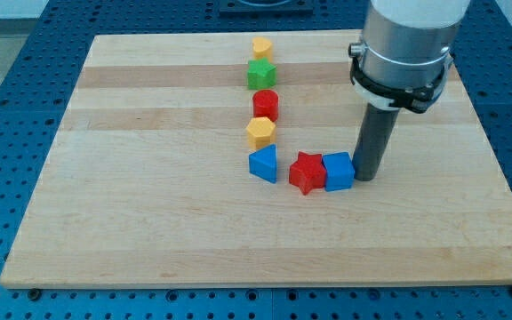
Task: Move the green circle to the blue cube
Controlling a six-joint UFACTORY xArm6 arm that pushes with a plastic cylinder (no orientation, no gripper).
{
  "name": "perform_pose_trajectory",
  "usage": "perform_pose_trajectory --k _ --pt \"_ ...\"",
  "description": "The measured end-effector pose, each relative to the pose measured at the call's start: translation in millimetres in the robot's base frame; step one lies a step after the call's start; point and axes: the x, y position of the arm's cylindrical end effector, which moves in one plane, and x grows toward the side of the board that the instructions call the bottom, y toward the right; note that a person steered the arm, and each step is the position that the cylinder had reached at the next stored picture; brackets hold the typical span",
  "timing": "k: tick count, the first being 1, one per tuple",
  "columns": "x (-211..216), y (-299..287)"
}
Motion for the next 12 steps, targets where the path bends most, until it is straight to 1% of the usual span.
perform_pose_trajectory --k 2,3,4,5,6,7,8,9,11,12 --pt "0.0 -13.9" --pt "0.0 -11.8" --pt "0.8 59.4" --pt "0.4 115.8" --pt "-56.1 122.1" --pt "-143.9 101.6" --pt "-190.4 75.0" --pt "-172.1 52.6" --pt "-79.5 51.3" --pt "-43.6 51.3"
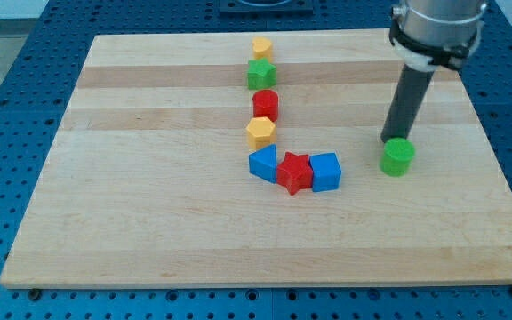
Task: Move the green circle to the blue cube
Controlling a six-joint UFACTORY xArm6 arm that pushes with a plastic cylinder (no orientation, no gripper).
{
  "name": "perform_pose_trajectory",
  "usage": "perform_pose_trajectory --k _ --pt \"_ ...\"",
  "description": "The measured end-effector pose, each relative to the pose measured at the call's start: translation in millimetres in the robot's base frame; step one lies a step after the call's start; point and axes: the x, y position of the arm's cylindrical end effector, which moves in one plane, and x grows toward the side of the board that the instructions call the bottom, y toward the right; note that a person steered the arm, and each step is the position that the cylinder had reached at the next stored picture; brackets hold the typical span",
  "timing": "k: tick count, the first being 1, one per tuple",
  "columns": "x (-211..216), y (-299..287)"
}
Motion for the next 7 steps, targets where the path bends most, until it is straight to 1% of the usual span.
perform_pose_trajectory --k 1,2,3,5,7 --pt "3.4 0.0" --pt "-13.9 33.2" --pt "20.6 45.2" --pt "40.2 44.5" --pt "45.7 14.8"
